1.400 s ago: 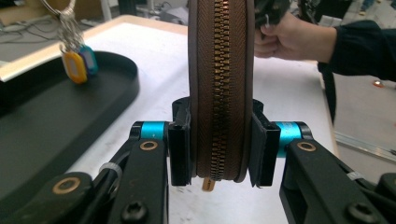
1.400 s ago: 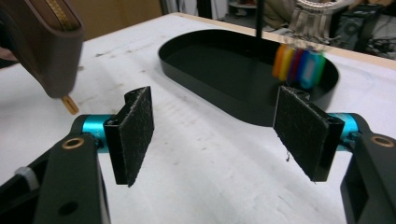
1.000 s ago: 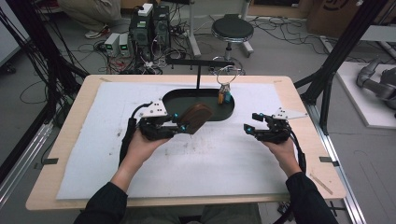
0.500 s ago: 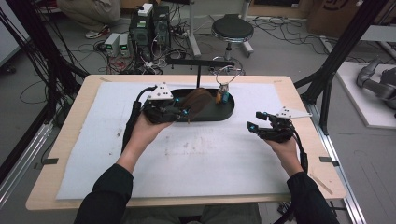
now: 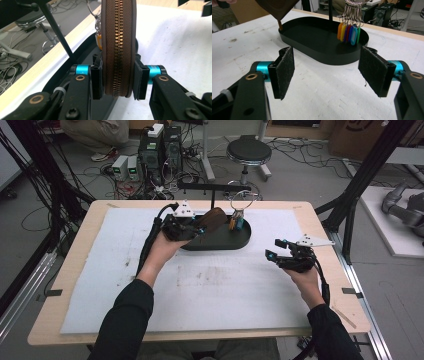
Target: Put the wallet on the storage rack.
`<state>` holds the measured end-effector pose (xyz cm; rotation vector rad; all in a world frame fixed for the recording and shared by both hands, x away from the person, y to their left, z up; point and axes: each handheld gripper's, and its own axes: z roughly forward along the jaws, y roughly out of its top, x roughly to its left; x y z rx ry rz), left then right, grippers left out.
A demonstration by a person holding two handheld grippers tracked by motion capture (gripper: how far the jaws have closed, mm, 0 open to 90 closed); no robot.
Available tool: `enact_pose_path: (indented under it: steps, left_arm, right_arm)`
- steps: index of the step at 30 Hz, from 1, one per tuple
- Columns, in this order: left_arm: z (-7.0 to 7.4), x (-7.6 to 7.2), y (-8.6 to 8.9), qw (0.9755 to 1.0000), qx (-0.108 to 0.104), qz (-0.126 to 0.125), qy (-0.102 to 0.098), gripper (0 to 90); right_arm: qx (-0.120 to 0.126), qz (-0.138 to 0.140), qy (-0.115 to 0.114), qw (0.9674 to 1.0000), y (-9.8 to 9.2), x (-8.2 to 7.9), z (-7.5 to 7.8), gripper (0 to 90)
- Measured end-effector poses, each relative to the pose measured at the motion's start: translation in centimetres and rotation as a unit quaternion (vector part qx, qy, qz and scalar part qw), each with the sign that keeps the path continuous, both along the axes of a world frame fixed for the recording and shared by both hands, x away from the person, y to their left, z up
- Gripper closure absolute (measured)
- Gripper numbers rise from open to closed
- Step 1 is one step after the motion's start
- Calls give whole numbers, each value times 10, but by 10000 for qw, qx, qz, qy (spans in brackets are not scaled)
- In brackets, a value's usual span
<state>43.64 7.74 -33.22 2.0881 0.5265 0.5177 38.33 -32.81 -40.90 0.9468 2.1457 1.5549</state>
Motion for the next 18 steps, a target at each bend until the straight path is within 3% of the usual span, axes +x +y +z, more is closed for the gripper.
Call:
enact_pose_path:
  steps: [4, 9, 18]
  left_arm:
    - [-3, 9, -6, 9992, 384, 54, 55, 666]
    - [-13, 18, -11, 9976, 681, 90, 111, 666]
    - [-31, 32, -15, 9949, 976, 170, 197, 666]
  right_arm:
    - [14, -15, -10, 10000, 0, 0, 0, 299]
    - [30, -26, -24, 10000, -1, 0, 0, 299]
    - [49, -23, -11, 10000, -2, 0, 0, 300]
